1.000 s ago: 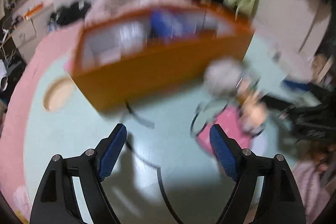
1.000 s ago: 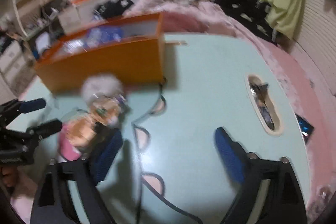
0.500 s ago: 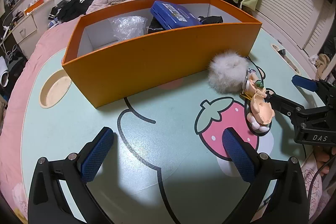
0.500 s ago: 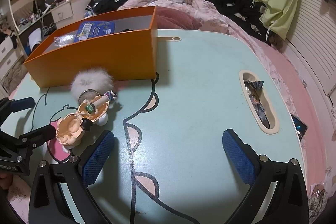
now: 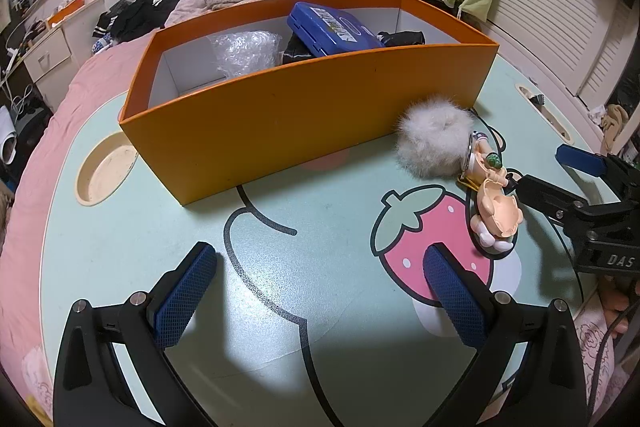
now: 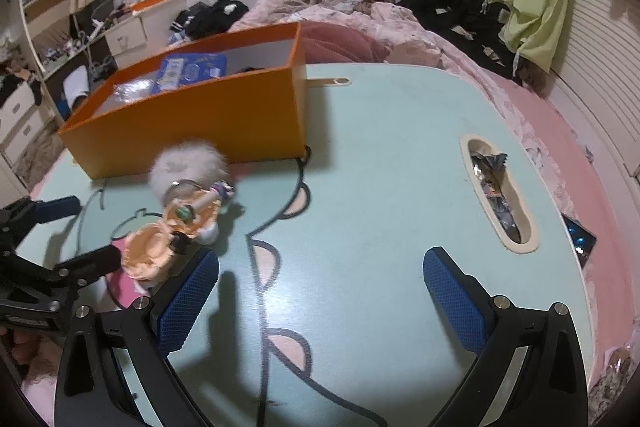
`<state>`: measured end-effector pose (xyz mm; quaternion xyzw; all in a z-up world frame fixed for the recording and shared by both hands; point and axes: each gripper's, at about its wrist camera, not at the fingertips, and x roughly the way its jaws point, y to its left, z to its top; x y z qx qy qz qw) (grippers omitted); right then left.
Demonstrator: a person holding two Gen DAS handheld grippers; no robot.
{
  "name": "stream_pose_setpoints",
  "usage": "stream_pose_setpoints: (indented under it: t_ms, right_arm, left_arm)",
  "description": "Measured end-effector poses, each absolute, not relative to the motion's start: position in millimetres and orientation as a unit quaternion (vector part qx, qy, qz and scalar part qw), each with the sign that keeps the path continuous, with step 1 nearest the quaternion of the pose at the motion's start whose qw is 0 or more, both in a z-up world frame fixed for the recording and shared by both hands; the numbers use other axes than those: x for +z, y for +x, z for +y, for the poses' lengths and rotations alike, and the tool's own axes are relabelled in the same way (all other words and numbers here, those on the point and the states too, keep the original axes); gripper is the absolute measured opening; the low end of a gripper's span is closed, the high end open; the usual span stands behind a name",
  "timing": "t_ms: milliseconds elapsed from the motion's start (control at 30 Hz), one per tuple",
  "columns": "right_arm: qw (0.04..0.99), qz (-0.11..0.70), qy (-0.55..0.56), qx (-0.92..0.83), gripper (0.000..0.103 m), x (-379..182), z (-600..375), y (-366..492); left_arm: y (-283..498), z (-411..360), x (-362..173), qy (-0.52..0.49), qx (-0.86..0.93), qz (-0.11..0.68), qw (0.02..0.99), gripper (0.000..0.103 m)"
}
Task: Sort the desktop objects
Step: 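Withdraw both tools and move the right tool toward the cream figurine, then grasp the cream figurine with the right tool, then grasp the white fluffy ball with the left tool while the right tool holds the figurine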
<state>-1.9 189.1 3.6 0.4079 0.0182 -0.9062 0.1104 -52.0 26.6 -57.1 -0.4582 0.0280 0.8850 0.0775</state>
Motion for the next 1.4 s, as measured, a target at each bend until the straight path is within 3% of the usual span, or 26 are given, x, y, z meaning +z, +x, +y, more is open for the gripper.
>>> stream_pose_setpoints:
  t_ms: [233, 433, 533, 667, 1033, 1100, 1133, 1400]
  right_arm:
    - [0.185, -0.030, 0.401, -0.897, 0.103, 20.1, 169.8, -6.2]
    - [0.196, 0.006, 0.418, -0.887, 0.102, 18.7, 135.7, -20.8]
    - [0.190, 0.032, 0.445, -0.875, 0.088, 6.5, 125.1, -28.1]
    - [0.184, 0.053, 0.435, -0.880, 0.052, 6.5, 122.6, -22.1]
    - [0.171, -0.023, 0.400, -0.900, 0.049, 10.0, 177.6, -2.9]
    - [0.161, -0.028, 0.390, -0.906, 0.046, 12.1, 186.2, 1.9]
    - [0.157, -0.030, 0.387, -0.908, 0.036, 12.6, 190.3, 3.8]
    - [0.148, -0.035, 0.386, -0.910, 0.036, 14.5, 199.4, 5.7]
  left_arm:
    - [-53.2, 26.8, -58.6, -0.458, 0.885, 0.028, 0.078, 0.103]
    - [-49.9, 25.6, -51.3, -0.457, 0.886, 0.027, 0.078, 0.103]
    - [-47.7, 25.2, -49.1, -0.457, 0.886, 0.028, 0.078, 0.103]
    - [-43.3, 25.0, -43.8, -0.457, 0.886, 0.027, 0.078, 0.103]
    - [-51.0, 26.0, -49.5, -0.452, 0.888, 0.032, 0.071, 0.103]
    - [-58.1, 30.3, -48.1, -0.434, 0.897, 0.029, 0.077, 0.103]
    - [-62.0, 33.7, -46.1, -0.424, 0.901, 0.025, 0.083, 0.103]
    - [-114.7, 78.6, -41.8, -0.419, 0.899, 0.033, 0.125, 0.102]
